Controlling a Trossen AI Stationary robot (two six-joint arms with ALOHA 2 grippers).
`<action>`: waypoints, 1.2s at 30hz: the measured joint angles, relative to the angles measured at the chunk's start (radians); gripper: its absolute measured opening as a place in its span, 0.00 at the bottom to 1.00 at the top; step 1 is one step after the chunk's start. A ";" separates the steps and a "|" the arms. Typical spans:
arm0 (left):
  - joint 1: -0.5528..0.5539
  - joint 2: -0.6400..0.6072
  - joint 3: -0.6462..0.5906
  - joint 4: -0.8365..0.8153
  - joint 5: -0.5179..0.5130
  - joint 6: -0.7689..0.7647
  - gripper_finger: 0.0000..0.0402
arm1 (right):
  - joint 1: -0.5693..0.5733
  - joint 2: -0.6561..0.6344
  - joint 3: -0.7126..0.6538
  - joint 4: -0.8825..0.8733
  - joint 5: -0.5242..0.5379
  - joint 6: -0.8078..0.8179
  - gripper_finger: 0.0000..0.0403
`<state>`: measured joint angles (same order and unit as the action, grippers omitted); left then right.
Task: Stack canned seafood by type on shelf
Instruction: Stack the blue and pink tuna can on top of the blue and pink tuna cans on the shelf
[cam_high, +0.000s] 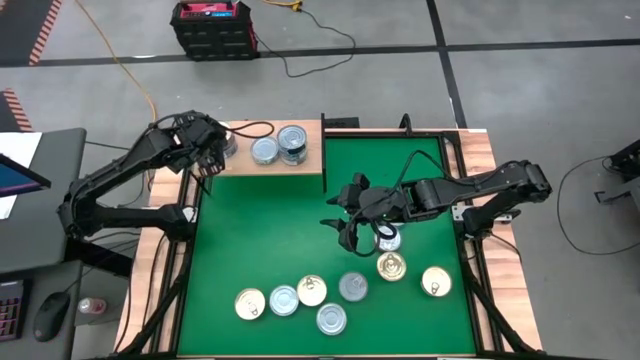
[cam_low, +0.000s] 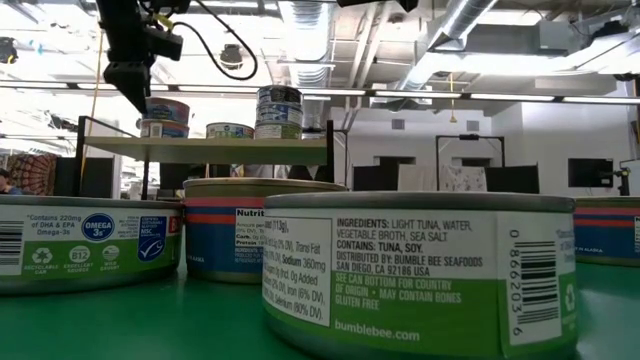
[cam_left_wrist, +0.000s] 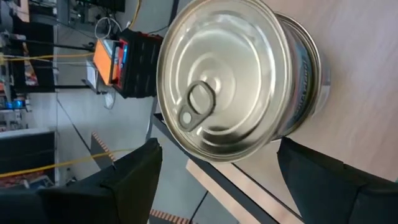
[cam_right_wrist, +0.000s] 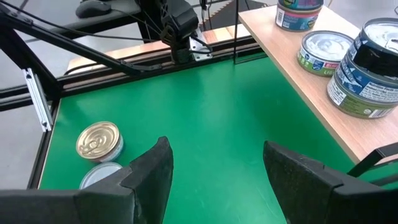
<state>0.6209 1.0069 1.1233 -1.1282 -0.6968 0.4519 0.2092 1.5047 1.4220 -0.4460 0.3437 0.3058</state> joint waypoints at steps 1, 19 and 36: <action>0.000 0.000 0.000 -0.005 0.000 -0.005 0.76 | 0.000 0.000 0.000 0.003 0.000 0.000 0.68; -0.306 -0.009 0.147 -0.148 0.624 -0.576 0.76 | -0.042 0.000 0.000 -0.236 -0.170 0.062 0.68; -1.128 0.037 -0.373 0.638 0.747 -1.441 0.76 | -0.032 0.000 0.000 -0.302 -0.163 0.060 0.68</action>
<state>-0.5073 1.0444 0.7506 -0.4903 0.0499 -0.9892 0.1770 1.5051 1.4220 -0.7475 0.1806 0.3660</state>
